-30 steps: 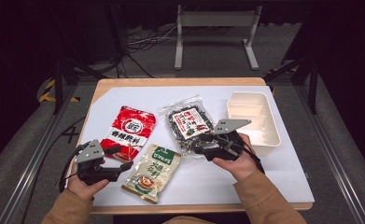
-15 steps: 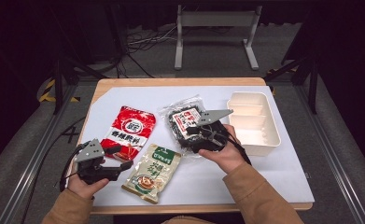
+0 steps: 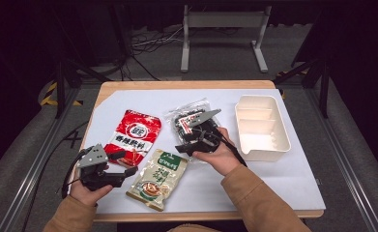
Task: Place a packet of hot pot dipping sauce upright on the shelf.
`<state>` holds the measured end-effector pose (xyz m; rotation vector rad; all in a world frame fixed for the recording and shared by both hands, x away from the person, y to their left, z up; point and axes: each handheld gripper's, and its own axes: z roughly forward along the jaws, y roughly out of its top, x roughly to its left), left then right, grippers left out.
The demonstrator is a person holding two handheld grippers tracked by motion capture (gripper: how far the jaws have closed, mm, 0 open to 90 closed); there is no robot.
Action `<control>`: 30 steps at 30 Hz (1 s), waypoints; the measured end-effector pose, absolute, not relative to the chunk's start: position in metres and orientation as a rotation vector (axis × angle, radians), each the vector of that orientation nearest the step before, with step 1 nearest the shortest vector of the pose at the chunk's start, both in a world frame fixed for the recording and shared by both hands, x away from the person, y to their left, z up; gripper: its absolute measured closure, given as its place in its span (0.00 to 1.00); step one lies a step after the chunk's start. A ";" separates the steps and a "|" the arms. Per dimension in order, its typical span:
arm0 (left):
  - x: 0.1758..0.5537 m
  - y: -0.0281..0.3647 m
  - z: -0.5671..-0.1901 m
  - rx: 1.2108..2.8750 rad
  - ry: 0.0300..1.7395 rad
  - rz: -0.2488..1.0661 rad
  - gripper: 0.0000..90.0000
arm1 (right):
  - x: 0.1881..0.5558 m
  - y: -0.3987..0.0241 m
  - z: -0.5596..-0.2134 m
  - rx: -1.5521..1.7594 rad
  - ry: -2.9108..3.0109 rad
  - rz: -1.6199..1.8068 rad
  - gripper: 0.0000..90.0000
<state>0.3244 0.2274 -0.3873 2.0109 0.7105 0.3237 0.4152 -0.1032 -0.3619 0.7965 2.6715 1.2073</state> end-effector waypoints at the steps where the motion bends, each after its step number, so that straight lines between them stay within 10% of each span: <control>1: 0.324 0.227 -0.387 2.011 0.710 0.324 0.33 | 0.416 -0.102 -0.364 0.801 2.684 1.196 0.52; 30: 0.324 0.227 -0.388 2.013 0.717 0.320 0.33 | 0.424 -0.080 -0.410 0.907 2.926 0.939 0.59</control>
